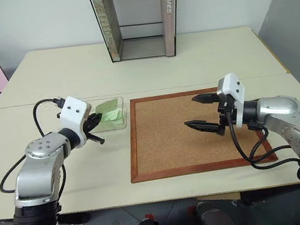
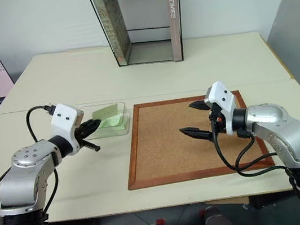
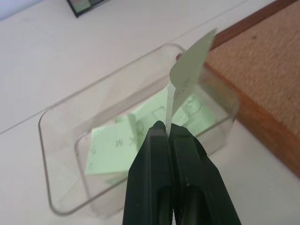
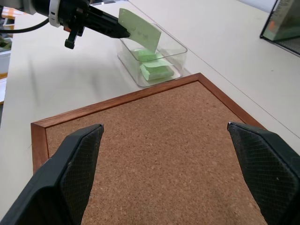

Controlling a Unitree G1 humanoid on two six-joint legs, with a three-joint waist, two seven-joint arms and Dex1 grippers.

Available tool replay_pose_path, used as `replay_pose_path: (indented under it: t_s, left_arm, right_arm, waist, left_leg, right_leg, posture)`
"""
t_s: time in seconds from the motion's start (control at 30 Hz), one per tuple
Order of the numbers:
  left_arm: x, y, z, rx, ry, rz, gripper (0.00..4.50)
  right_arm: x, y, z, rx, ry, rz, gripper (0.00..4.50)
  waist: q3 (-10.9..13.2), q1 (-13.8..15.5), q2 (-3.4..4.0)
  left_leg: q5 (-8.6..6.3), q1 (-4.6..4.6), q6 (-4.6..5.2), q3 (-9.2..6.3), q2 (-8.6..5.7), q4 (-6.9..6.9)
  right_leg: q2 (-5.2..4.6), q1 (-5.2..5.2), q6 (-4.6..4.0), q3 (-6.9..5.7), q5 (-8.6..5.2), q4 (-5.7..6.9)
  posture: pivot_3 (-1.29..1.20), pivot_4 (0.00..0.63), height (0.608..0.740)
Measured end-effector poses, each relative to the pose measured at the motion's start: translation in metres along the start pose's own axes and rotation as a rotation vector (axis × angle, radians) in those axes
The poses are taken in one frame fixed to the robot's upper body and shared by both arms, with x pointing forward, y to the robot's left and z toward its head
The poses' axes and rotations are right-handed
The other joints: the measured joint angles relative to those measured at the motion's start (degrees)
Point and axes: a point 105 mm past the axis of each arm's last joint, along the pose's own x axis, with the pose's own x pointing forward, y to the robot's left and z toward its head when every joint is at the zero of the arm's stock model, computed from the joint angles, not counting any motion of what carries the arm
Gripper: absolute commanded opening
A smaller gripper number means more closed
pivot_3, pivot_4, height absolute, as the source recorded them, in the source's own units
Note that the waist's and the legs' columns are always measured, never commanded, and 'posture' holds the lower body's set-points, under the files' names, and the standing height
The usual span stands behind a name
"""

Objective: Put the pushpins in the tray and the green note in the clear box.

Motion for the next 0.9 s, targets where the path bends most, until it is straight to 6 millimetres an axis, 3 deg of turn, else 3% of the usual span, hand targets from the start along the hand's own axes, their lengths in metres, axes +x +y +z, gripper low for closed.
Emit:
replay_pose_path:
  t_s: [0.2, 0.47, 0.9]
  left_arm:
    - [0.005, 0.015, -0.009, -0.016, 0.04, 0.082, 0.0]
    - [0.018, 0.028, 0.02, -0.063, -0.056, 0.168, 0.0]
    - [0.019, 0.027, 0.008, -0.094, 0.015, 0.142, 0.0]
  right_arm:
    - [0.005, -0.004, -0.002, -0.021, 0.007, 0.012, 4.49]
    - [0.015, 0.0, 0.002, -0.036, -0.012, 0.034, 4.49]
    - [0.015, 0.0, 0.003, -0.036, -0.008, 0.028, 4.49]
  waist:
    - [0.0, -0.1, -0.01]
    - [0.0, -0.1, -0.01]
    - [0.0, -0.2, -0.01]
  left_leg:
    - [0.0, 0.0, 0.0, -0.01, 0.01, -0.01]
    - [0.0, -0.05, 0.0, -0.03, 0.0, -0.03]
    - [0.0, -0.05, 0.0, -0.05, 0.0, 0.01]
  right_leg:
    - [0.0, -0.01, 0.0, -0.04, 0.01, 0.02]
    - [0.0, -0.03, -0.01, -0.04, 0.02, 0.02]
    - [0.0, -0.03, -0.01, -0.05, 0.02, 0.07]
  posture:
    - [0.0, 0.15, 0.74]
    - [0.0, 0.15, 0.74]
    - [0.0, 0.15, 0.74]
